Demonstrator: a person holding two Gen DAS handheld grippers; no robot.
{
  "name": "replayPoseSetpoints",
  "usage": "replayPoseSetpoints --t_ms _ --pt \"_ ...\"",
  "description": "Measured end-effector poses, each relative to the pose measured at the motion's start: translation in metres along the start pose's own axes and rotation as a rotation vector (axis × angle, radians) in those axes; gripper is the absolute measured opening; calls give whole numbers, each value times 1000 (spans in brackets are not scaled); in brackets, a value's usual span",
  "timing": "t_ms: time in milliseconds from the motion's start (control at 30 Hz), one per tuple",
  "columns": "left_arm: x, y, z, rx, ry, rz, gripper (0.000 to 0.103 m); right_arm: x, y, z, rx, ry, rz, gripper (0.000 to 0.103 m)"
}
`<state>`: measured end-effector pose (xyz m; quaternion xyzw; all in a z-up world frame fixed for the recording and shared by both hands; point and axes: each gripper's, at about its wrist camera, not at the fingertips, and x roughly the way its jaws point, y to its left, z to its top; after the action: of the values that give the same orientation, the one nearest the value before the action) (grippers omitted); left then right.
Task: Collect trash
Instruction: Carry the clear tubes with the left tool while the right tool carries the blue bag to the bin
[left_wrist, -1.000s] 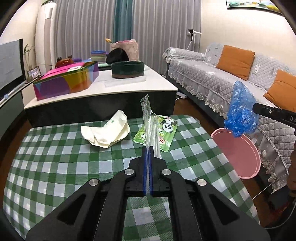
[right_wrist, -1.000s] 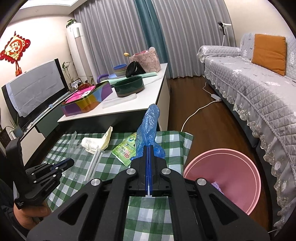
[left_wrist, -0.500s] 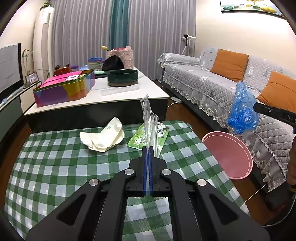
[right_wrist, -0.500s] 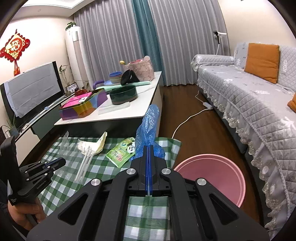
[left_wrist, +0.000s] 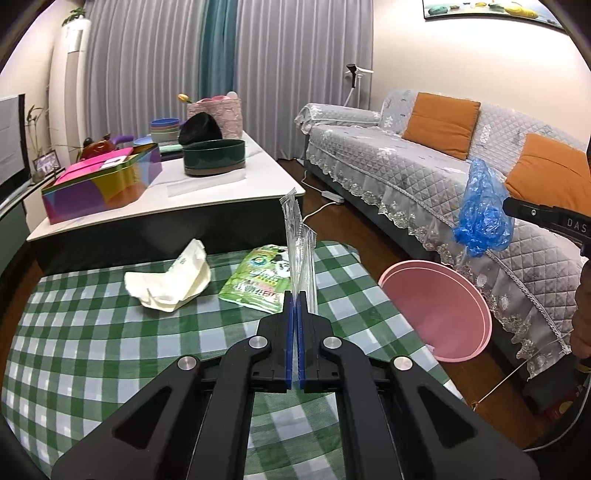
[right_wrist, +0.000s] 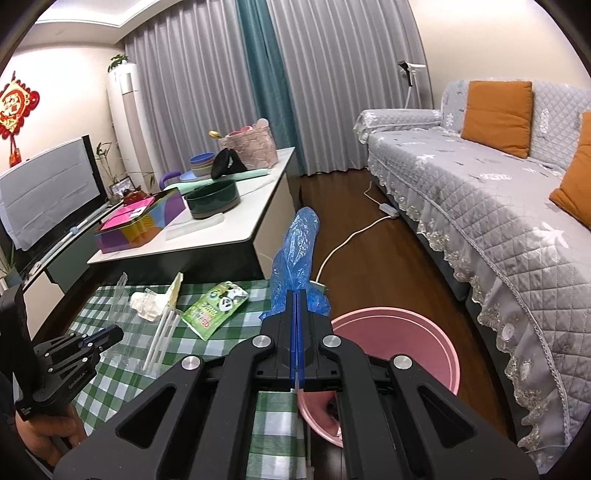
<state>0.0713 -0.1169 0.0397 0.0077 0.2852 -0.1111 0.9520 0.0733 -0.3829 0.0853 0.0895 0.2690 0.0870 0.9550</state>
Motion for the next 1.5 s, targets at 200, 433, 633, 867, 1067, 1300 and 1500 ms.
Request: replayPoseSetpoints --t_ms 200,433,633,867,1067,1300,1500 --pt "7 -12 2 8 4 -27 1 -2 -16 -1 18 -1 -32 1" --pt "16 -28 5 15 13 -65 1 -7 -37 4 47 -20 -80 1" --pt "23 -44 12 29 15 -97 1 -11 -52 6 59 -29 -119 1" --pt "35 -69 18 60 22 -137 1 -13 -68 4 69 -33 -152 1" --pt "48 -96 22 99 20 -188 1 -5 -82 -1 95 -2 -175 1" --pt "76 -116 23 110 44 -223 1 8 -91 -3 108 26 -203 1" --pt "107 -132 23 111 87 -246 1 20 -105 -7 136 57 -234 1"
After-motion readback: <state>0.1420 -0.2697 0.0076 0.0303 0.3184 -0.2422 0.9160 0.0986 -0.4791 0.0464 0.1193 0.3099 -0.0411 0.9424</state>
